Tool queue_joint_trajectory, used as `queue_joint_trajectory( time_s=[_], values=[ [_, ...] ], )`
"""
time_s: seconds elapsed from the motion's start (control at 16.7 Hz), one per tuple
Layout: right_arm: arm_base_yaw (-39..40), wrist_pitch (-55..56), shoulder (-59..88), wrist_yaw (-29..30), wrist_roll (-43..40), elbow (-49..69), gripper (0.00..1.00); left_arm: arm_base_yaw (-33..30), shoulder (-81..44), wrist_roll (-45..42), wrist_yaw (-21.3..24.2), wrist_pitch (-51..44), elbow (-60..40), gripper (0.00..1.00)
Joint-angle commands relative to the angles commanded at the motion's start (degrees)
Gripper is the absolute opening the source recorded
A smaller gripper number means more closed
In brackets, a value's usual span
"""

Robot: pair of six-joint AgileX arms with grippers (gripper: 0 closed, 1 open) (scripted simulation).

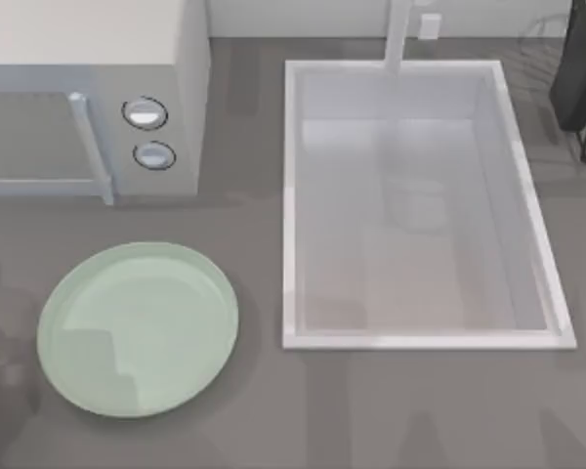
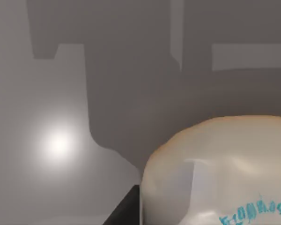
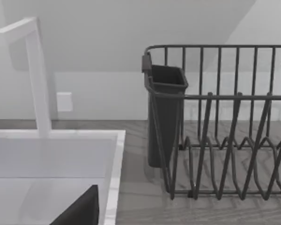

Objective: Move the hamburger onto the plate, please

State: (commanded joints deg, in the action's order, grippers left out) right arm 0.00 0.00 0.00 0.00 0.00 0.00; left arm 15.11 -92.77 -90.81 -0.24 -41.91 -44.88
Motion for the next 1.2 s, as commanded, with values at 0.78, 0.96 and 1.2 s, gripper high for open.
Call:
queue_joint_trajectory(
  time_s=[0.78,0.96,1.2],
  values=[
    [0.0,0.0,0.0,0.0,0.0,0.0,1.0,-0.26,8.84,0.34,0.0,-22.78,-13.54,0.0],
    [0.0,0.0,0.0,0.0,0.0,0.0,1.0,-1.64,7.9,-1.7,-0.03,-22.82,-14.33,0.0],
    [0.0,0.0,0.0,0.0,0.0,0.0,1.0,-8.51,3.83,-12.95,-0.15,-22.75,-17.68,0.0]
  ],
)
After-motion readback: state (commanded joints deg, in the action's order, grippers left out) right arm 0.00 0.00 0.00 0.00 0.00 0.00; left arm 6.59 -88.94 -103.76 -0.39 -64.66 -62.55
